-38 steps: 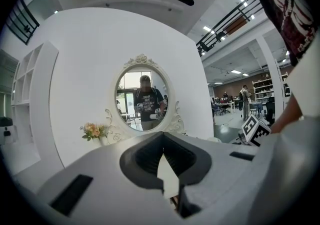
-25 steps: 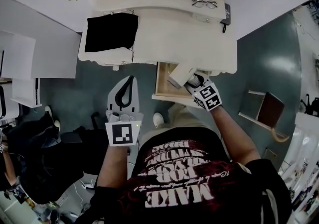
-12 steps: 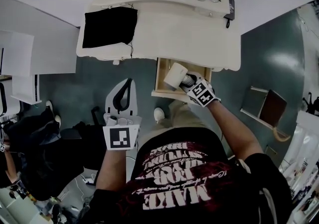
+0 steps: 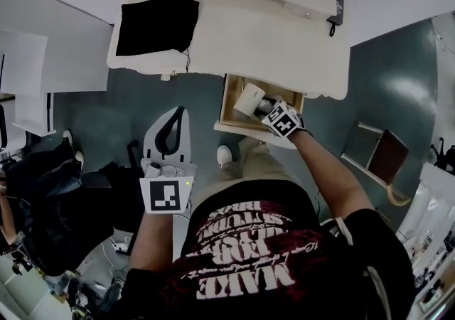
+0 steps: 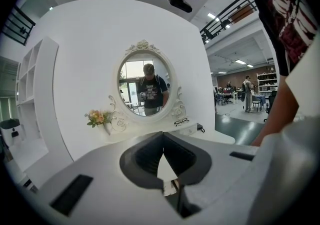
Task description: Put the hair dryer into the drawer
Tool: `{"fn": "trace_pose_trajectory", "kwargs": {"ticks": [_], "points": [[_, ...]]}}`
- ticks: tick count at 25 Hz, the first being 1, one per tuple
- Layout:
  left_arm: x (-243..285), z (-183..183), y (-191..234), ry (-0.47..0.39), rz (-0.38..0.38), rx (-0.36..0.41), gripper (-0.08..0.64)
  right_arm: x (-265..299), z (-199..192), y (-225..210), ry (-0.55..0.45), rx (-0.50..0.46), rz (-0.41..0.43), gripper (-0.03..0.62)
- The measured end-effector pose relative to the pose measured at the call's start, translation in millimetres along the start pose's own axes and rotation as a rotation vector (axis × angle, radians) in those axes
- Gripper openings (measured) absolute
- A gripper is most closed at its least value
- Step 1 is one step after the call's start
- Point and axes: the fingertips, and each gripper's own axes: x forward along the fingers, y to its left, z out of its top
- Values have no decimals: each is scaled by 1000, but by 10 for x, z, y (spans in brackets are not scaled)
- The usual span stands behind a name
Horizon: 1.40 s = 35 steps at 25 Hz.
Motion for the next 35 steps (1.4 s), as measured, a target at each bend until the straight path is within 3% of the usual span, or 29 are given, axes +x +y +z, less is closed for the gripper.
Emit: {"fn": "trace_pose_trajectory", "kwargs": {"ticks": [16, 21, 26, 35], "points": [[-242, -170, 249, 67, 59, -4, 5, 437, -479, -514, 160, 176, -158, 219], [-284, -115, 270, 62, 52, 5, 5, 447, -709, -580, 224, 313, -187, 222], [-348, -20, 245, 22, 41, 4, 5, 363, -665, -668, 158, 467, -181, 273], [-487, 102, 192, -53, -9, -6, 5, -338, -228, -549, -26, 267, -291, 270]]}}
